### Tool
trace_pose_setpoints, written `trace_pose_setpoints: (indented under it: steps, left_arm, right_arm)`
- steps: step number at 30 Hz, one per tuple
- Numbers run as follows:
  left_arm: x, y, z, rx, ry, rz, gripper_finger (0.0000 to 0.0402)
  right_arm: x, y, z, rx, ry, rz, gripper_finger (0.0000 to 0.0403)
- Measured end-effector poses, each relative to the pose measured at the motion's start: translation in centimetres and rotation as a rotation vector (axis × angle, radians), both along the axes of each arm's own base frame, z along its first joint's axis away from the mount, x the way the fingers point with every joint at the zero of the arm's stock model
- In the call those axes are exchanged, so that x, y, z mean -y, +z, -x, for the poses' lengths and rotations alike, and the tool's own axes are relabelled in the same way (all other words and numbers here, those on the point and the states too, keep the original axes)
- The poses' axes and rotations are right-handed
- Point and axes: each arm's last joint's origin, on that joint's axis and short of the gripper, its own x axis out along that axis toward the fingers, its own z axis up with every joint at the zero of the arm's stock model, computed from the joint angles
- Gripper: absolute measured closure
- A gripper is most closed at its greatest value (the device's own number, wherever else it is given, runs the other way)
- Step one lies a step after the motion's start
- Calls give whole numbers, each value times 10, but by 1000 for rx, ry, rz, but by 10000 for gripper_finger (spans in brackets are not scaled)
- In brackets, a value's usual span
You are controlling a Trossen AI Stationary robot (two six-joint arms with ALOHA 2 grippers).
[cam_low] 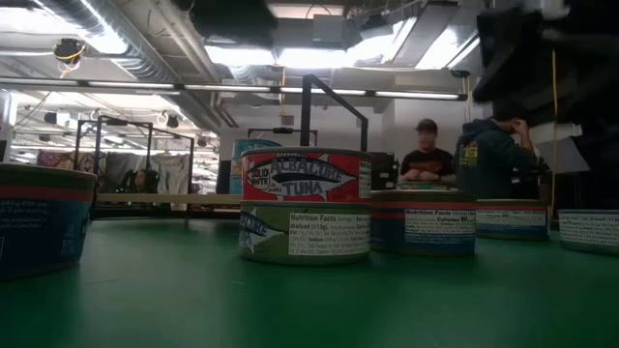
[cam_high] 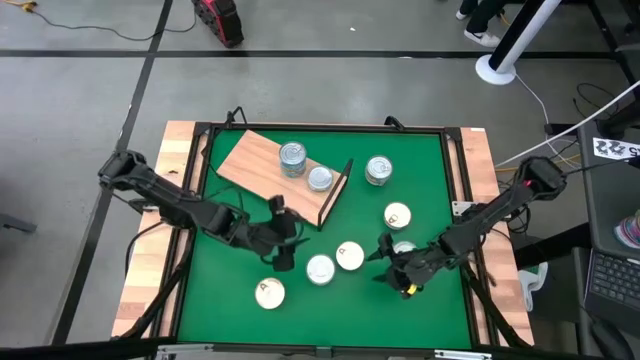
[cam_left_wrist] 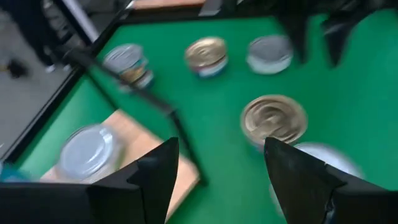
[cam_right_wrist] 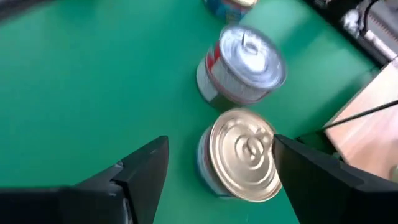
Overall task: Stack canned seafood by type on shelf
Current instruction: Put the blue tuna can on the shelf
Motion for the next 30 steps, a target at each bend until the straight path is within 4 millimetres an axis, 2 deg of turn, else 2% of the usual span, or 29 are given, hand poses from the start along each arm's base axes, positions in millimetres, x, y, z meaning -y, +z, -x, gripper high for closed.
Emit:
trace_pose_setpoints:
  steps: [7,11,24,30]
  left_arm:
    - [29,-8,-18,132,-88,12,169]
    - [40,-18,-29,177,-113,10,169]
    - [59,-55,-61,309,-146,-6,169]
    - [64,-59,-70,303,-159,-36,169]
  right_arm:
    - [5,-26,-17,-57,-51,39,119]
    - [8,-36,-20,-92,-53,49,138]
    - [7,-51,-25,-130,-71,91,261]
    - [6,-50,-26,-106,-72,75,335]
